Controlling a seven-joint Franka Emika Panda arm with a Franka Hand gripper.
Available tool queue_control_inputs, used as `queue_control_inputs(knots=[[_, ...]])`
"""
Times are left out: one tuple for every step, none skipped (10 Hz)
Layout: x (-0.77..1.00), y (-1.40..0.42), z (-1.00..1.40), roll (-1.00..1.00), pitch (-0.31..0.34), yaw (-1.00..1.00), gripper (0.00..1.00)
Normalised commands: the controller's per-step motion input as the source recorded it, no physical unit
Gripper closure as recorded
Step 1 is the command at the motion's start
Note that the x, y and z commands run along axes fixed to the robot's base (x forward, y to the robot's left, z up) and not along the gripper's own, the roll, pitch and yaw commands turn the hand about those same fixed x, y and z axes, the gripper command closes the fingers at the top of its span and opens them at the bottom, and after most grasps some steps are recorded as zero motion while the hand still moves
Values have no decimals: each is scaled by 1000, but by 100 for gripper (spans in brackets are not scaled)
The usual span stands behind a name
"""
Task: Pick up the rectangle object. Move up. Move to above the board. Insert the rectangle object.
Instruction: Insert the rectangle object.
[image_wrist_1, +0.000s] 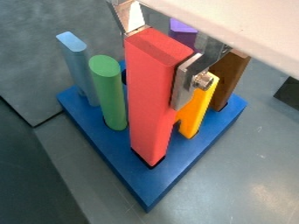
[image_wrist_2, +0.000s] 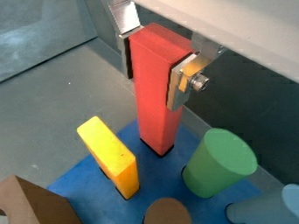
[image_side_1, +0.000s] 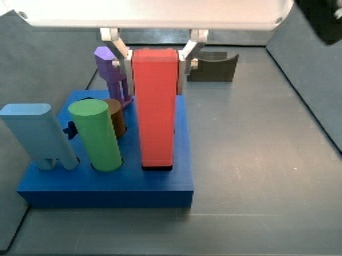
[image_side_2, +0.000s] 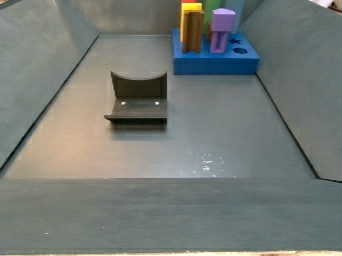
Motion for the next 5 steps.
queue_control_inputs(knots=[[17, 0, -246, 64, 0, -31, 100], [0, 0, -197, 27, 0, -3, 100], [11, 0, -160, 0, 0, 0, 100], [23, 0, -209, 0, -1, -11, 100], [6, 0, -266, 0, -19, -20, 100]])
